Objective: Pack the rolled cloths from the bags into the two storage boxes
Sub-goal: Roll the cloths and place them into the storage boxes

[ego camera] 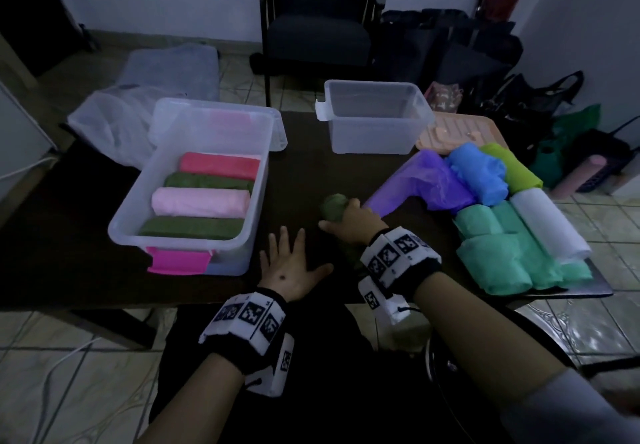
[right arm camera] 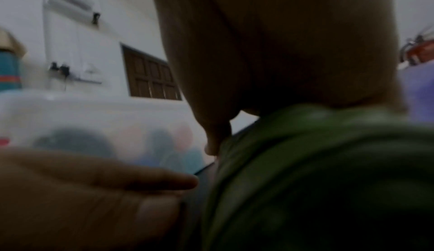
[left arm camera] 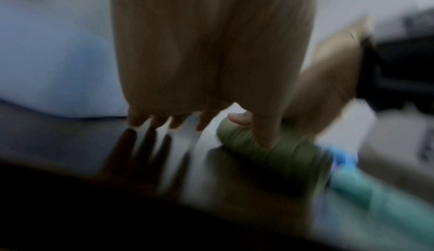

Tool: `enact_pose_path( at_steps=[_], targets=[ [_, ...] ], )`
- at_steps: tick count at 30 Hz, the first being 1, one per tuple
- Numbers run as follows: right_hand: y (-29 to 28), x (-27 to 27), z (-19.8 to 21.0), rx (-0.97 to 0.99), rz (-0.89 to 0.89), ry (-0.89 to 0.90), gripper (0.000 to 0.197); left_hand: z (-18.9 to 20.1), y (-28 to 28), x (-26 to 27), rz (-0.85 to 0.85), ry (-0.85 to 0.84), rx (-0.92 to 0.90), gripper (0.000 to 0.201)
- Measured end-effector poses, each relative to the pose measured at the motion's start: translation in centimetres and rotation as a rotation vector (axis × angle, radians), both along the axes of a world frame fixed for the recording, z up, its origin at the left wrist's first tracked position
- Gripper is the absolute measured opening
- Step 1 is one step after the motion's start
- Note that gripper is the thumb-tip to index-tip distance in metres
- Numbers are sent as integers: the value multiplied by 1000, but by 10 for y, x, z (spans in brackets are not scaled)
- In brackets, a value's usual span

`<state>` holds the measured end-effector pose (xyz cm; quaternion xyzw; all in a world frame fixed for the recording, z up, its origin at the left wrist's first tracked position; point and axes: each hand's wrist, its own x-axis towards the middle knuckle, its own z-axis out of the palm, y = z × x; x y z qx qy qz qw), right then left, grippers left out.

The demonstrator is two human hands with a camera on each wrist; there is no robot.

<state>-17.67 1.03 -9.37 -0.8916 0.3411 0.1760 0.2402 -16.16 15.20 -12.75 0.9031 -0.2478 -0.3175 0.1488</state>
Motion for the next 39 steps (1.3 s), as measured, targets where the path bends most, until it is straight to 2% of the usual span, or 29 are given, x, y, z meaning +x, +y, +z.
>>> enact_pose_path(
  at_steps=[2,4,7,13,15,17,18,20,22,25,28,31,35,39],
  targets=[
    [-6,-1,3,112,36,-18,83,9,-5,4,93,15,-124,71],
    [-10,-5,8,135,145,-18,81,15,-9,9,203,12,-248,56],
    [-9,-10,14,152,324,-53,76,22,-13,14,342,18,-306,50],
    [1,-12,15,-30,637,-67,83,17,-10,18,496,23,-347,43],
    [-6,-15,18,48,614,-96,88,14,-9,22,531,35,-362,40],
    [-17,-20,24,198,474,-230,88,15,-9,24,533,42,-362,36],
    [-22,-22,26,238,379,-329,83,17,-10,24,522,54,-352,35],
    [-32,-26,29,179,189,-500,62,22,-13,24,498,88,-329,37],
    [-40,-30,31,76,106,-537,42,26,-17,26,484,126,-336,39],
    [-44,-39,34,86,290,-310,24,27,-21,30,448,189,-315,48],
    [-36,-45,29,31,468,-164,26,25,-22,33,391,214,-230,53],
    [-30,-45,23,-22,487,-118,39,25,-24,35,415,249,-233,53],
    [-29,-47,20,-109,504,-65,49,25,-26,35,360,251,-181,57],
    [-28,-46,14,-130,381,-214,56,21,-21,33,383,269,-182,56]
  ],
)
